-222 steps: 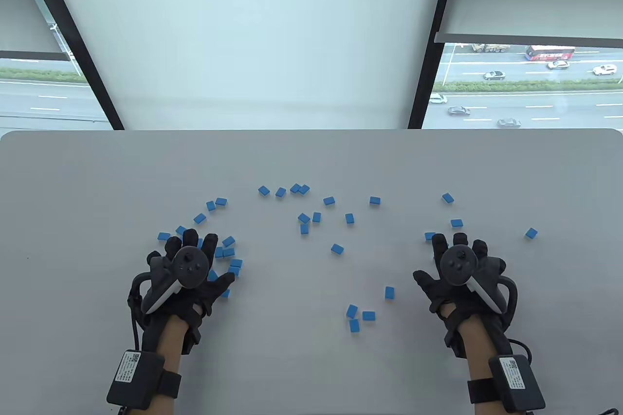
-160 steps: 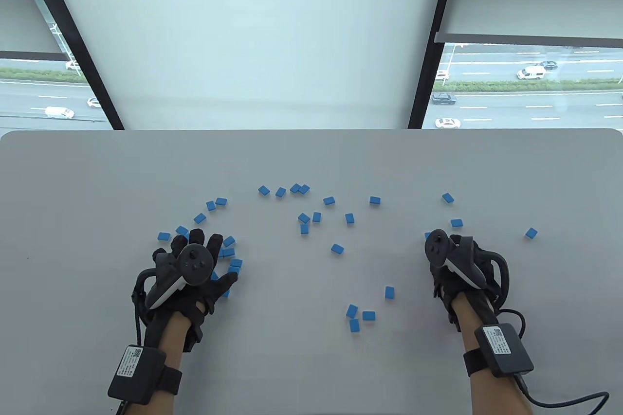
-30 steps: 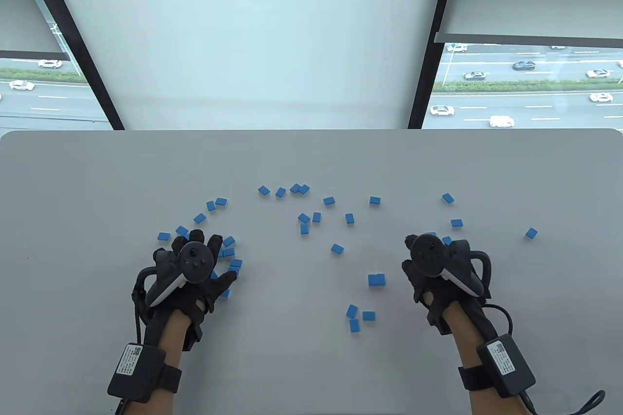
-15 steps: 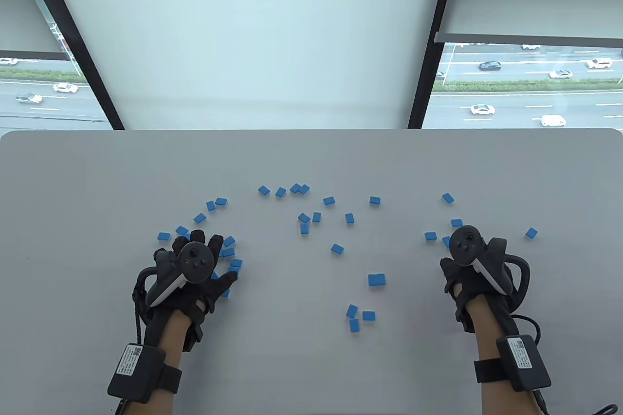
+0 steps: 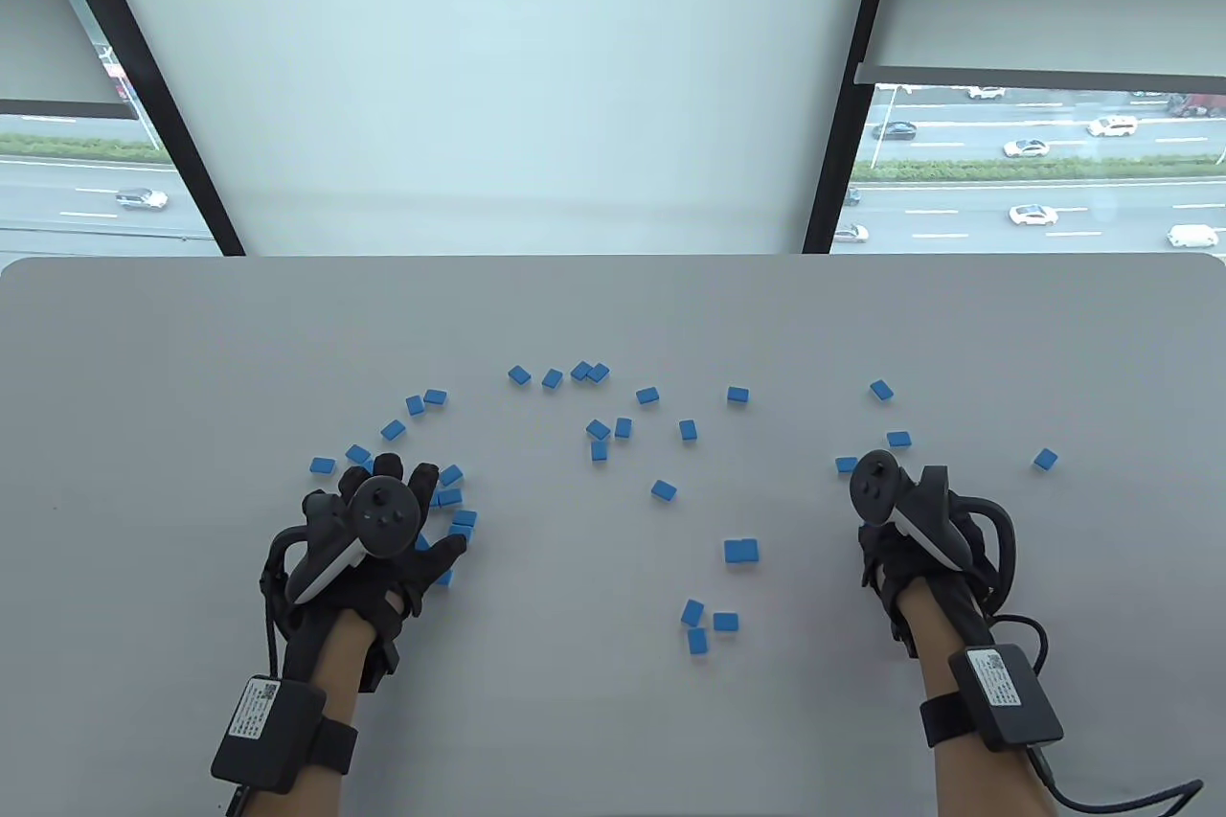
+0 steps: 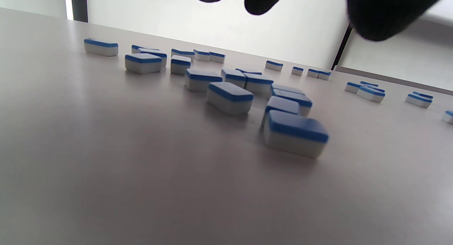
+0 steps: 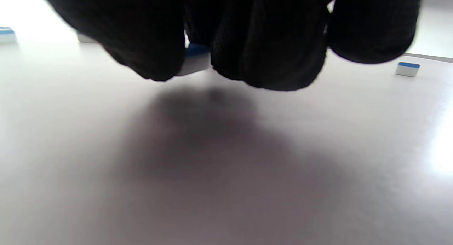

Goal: Build mahjong tile wall

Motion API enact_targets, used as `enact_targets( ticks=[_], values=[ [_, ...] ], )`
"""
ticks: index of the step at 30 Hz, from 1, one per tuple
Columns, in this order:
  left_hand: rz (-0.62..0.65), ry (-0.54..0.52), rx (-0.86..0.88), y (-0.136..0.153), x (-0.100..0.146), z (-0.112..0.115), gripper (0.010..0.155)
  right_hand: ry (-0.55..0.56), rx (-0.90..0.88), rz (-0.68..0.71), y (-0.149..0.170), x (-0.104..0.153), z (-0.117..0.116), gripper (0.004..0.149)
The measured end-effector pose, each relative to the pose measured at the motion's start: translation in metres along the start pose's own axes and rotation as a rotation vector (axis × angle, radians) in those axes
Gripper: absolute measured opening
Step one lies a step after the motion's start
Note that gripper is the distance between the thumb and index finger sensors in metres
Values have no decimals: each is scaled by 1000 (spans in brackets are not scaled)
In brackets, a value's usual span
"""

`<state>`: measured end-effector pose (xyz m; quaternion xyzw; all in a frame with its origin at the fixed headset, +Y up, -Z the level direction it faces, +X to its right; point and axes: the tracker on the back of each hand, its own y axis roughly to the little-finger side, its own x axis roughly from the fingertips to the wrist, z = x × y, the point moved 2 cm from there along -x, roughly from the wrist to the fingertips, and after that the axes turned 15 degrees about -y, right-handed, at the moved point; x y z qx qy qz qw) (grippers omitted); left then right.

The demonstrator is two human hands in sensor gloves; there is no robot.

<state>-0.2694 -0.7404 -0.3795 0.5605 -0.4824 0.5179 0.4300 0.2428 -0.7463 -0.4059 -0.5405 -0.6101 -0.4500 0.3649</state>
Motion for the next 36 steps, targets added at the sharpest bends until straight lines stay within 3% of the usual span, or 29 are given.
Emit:
enact_targets(
  ticks=[9, 15, 29, 36],
  values=[
    [0, 3, -5, -1, 0, 0, 86, 49, 39, 245, -47, 20, 5, 58],
    [-1, 5, -5, -1, 0, 0, 86, -21, 90, 349, -75, 26, -7, 56],
    [-4, 5, -4, 0, 0, 0, 86, -55, 148, 367, -90, 30, -16, 57],
    [-8, 2, -2, 1, 0, -1, 86, 9, 113, 439, -99, 53, 2, 59]
  ],
)
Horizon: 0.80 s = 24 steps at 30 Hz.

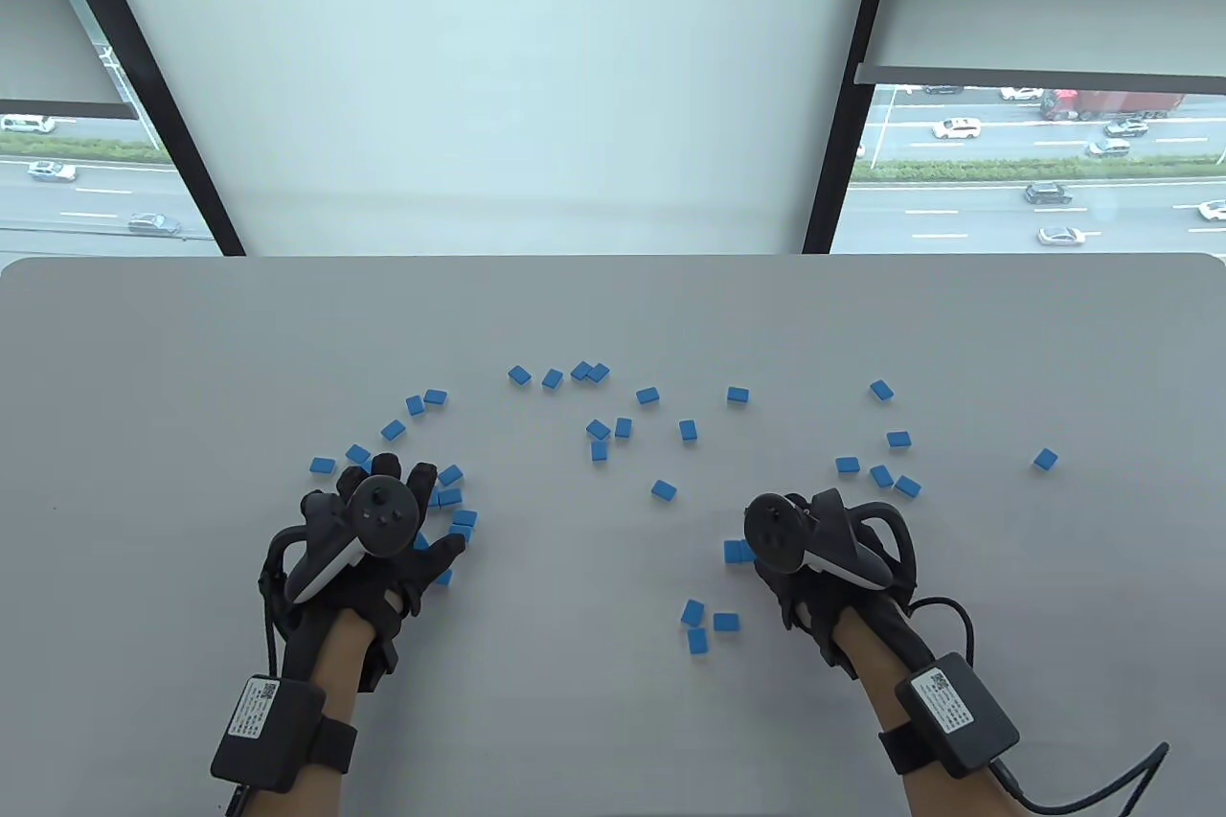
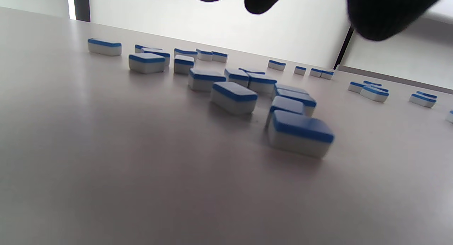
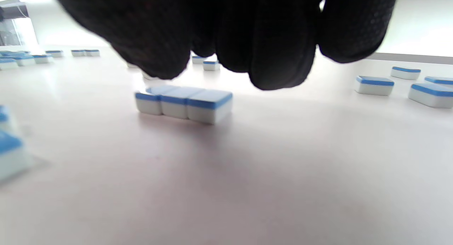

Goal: Build mahjong tile wall

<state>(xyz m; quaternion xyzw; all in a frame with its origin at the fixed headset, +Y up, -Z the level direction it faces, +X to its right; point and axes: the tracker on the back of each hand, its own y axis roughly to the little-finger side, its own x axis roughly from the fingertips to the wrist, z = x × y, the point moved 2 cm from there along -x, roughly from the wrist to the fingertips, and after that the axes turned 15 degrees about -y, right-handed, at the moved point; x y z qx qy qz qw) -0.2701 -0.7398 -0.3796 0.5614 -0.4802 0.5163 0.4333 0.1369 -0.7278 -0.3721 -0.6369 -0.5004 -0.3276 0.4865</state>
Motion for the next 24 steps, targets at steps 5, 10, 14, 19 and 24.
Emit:
enact_targets(
  ticks=[5, 10, 14, 19, 24],
  values=[
    [-3, 1, 5, 1, 0, 0, 86, -6, -37, 82, -14, 13, 9, 55],
    [0, 6, 4, 1, 1, 1, 86, -163, -85, 164, -32, 9, -5, 51],
    [-2, 7, 7, 1, 1, 1, 86, -252, -72, 180, -39, 7, -15, 53],
    [-5, 8, 7, 2, 1, 1, 86, -349, -50, 175, -42, 4, -25, 60],
    [-3, 8, 4, 1, 1, 1, 86, -370, -2, 167, -47, 4, -29, 63]
  ],
)
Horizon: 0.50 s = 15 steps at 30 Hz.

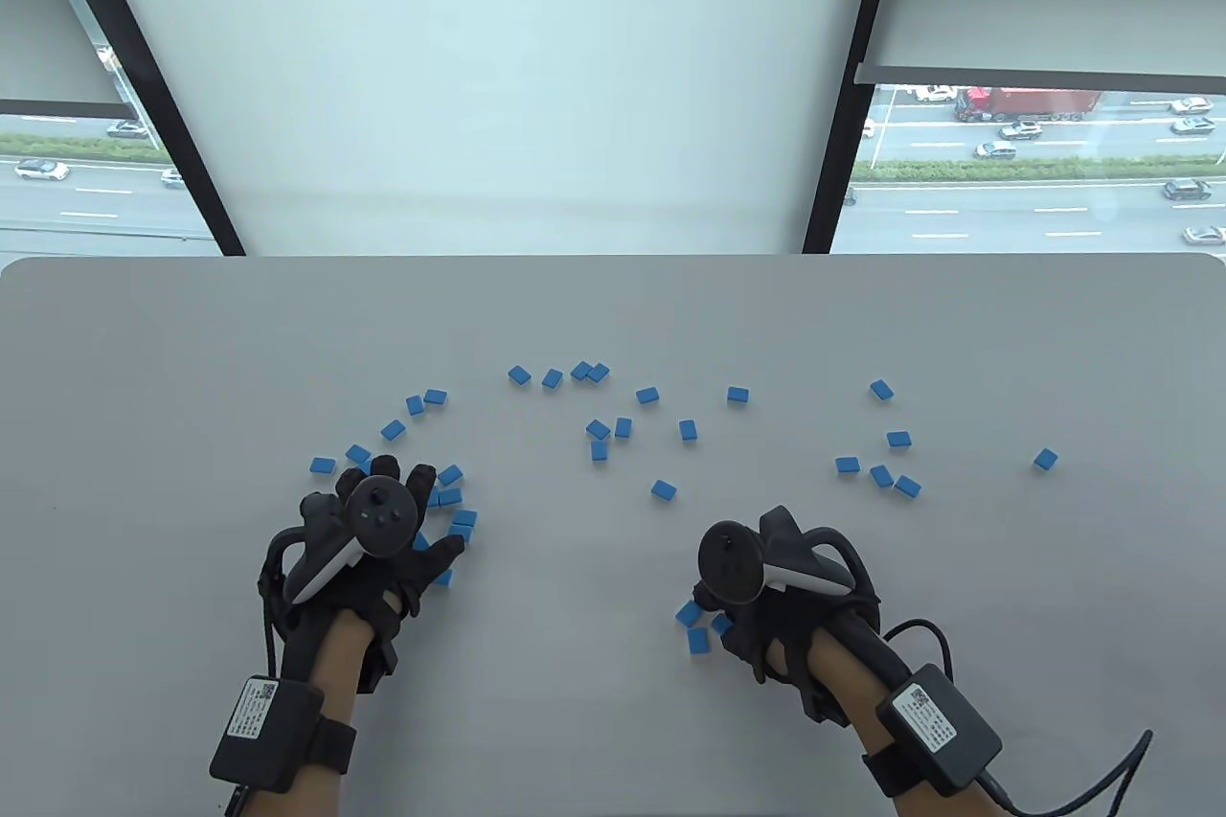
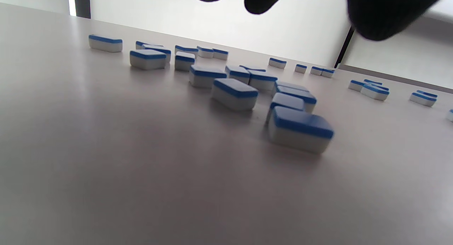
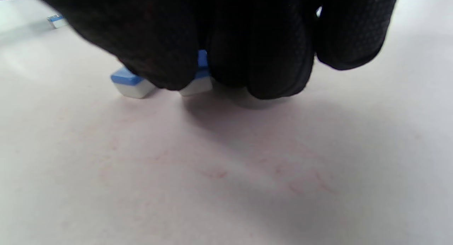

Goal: Build mahjong tile wall

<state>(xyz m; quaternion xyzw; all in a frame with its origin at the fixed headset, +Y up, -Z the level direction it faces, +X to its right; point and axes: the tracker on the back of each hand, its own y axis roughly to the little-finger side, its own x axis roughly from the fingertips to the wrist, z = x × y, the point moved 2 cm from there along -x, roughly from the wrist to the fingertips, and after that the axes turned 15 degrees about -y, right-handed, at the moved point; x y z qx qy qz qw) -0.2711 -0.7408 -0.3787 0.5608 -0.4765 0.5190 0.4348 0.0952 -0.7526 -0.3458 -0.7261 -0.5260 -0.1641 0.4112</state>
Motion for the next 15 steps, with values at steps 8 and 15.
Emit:
enact_targets(
  ticks=[8, 15],
  values=[
    [0, 1, -1, 0, 0, 0, 86, 32, 98, -46, -14, -6, -3, 62],
    [1, -1, -2, -1, 0, 0, 86, 131, 71, -37, -11, -3, 6, 62]
  ],
)
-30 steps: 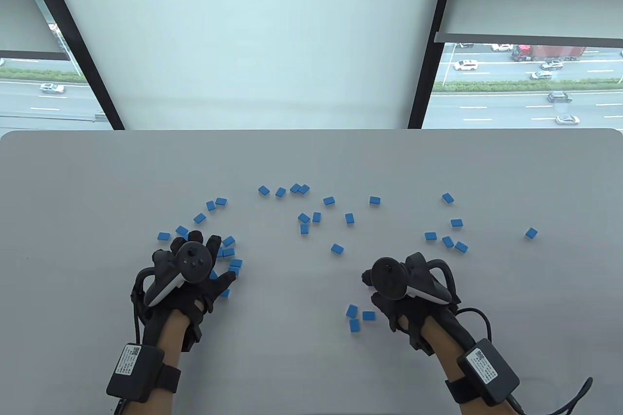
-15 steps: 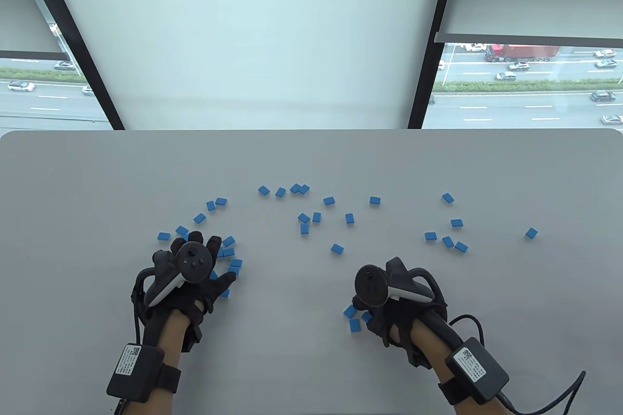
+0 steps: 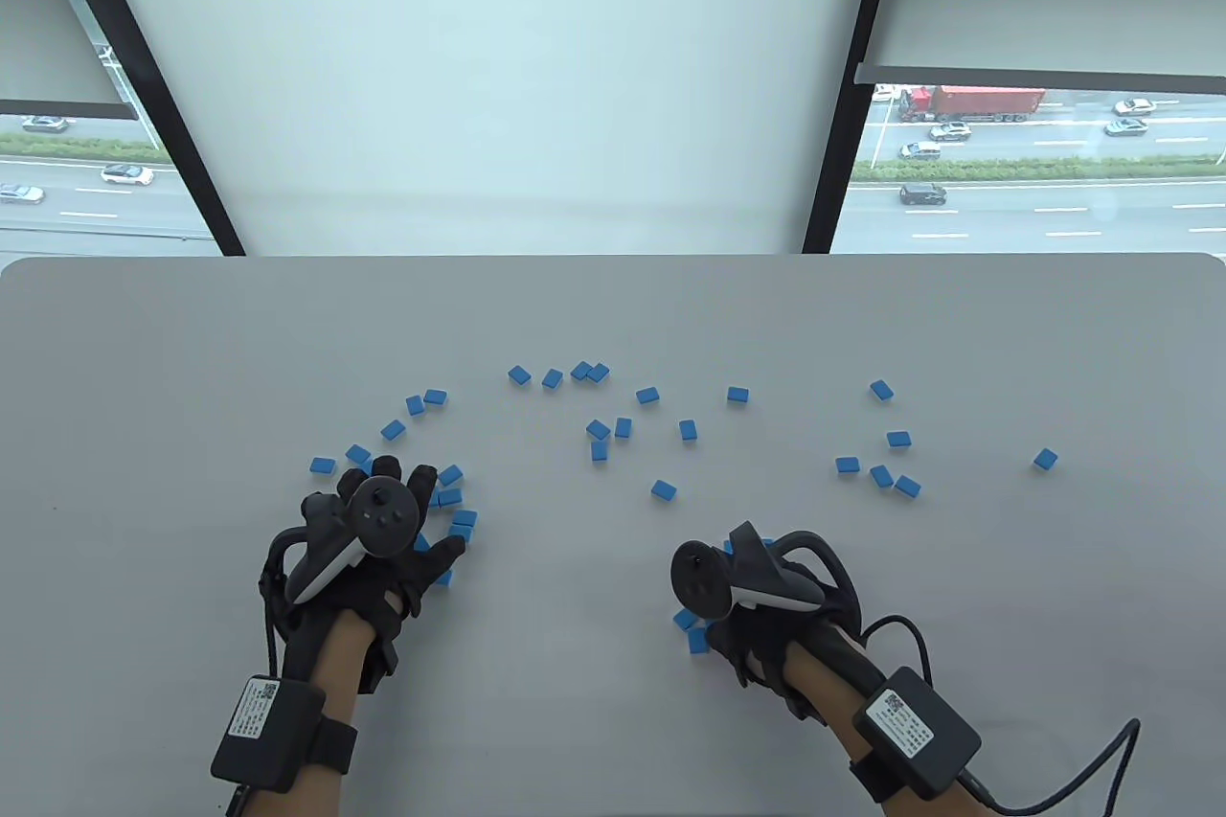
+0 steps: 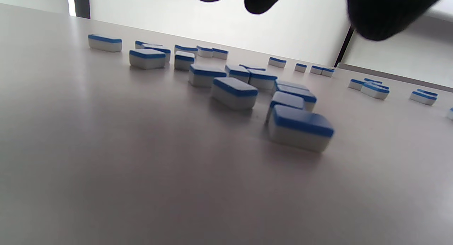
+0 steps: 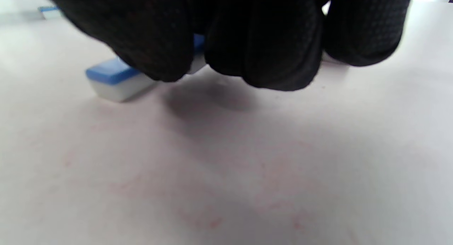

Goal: Build mahjong tile wall

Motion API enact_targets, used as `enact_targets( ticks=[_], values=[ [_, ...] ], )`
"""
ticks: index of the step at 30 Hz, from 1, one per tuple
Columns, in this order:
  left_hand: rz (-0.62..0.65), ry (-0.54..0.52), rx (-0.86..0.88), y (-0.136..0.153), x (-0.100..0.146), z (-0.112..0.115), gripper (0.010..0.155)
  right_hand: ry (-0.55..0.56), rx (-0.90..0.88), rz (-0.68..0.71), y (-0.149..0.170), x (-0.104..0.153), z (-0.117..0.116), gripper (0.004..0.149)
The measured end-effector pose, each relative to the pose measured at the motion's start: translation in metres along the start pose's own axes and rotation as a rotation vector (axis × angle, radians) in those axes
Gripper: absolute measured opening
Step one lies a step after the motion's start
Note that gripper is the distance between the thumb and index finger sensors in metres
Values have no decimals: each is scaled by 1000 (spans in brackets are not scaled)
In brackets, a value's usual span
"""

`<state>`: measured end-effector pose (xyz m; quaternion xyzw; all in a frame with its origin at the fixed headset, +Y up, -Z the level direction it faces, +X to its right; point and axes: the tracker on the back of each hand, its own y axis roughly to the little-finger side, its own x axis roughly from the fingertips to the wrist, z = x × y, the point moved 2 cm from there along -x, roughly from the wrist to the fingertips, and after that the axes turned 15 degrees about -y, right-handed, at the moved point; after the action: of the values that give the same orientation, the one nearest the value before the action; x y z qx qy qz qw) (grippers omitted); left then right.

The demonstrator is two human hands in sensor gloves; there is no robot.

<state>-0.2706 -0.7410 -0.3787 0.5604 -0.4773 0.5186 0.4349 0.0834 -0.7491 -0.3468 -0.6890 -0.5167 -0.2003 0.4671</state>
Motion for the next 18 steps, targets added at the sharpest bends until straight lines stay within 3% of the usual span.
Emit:
enact_targets(
  ticks=[9, 14, 18],
  values=[
    [2, 0, 1, 0, 0, 0, 86, 342, -97, -173, 57, 30, 32, 60],
    [5, 1, 0, -1, -1, 0, 86, 347, -144, -257, 88, 33, 29, 60],
    [7, 1, 1, -1, -1, 1, 86, 272, -151, -308, 102, 22, 18, 60]
  ],
)
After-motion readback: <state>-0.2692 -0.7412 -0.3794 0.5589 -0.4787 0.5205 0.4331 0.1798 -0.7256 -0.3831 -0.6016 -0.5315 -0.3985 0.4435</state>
